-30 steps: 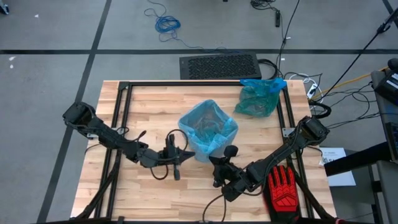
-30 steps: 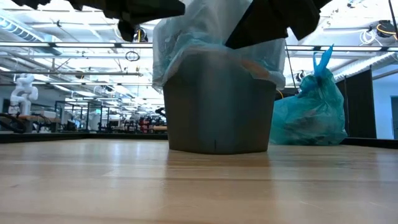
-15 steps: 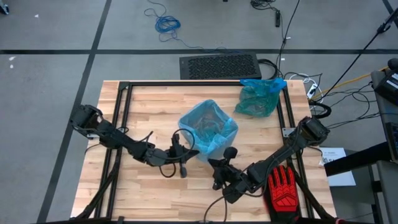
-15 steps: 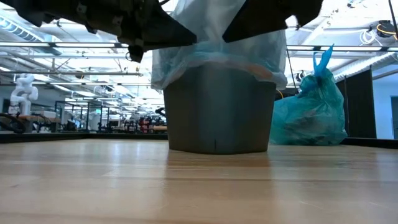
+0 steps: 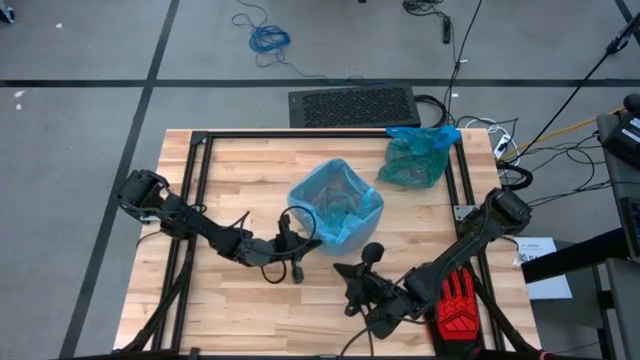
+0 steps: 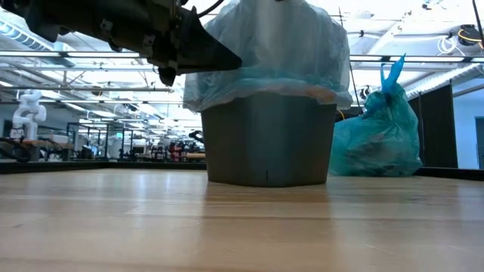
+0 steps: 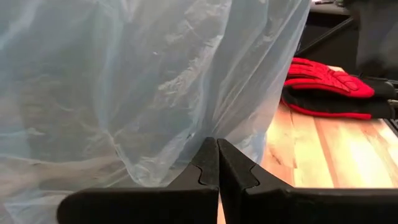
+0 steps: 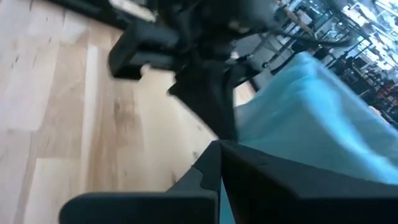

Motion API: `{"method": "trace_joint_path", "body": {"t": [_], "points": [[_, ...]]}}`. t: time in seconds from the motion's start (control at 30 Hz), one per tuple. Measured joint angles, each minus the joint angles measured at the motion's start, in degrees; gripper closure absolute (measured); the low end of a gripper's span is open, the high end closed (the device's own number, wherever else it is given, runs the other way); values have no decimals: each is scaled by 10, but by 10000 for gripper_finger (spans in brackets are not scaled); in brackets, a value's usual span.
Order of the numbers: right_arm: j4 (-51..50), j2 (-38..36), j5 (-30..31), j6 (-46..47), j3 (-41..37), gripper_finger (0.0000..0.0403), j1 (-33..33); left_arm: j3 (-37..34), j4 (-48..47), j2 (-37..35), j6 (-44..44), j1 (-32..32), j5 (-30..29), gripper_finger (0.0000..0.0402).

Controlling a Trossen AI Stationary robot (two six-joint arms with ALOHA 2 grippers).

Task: Place trash/remove bag and relplace
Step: Insert the blue trash bag into the black trash bin

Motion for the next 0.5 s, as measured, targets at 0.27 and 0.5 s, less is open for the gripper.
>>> {"method": "trace_joint_path", "body": {"t": [0.27,0.5], "points": [[-148,-117,90,80,0,403,22,0,-18,-9,0,-9,-4,402],[-493,-228,126,367,-1,403,13,0,-17,-47,17,-54,-53,402]]}}
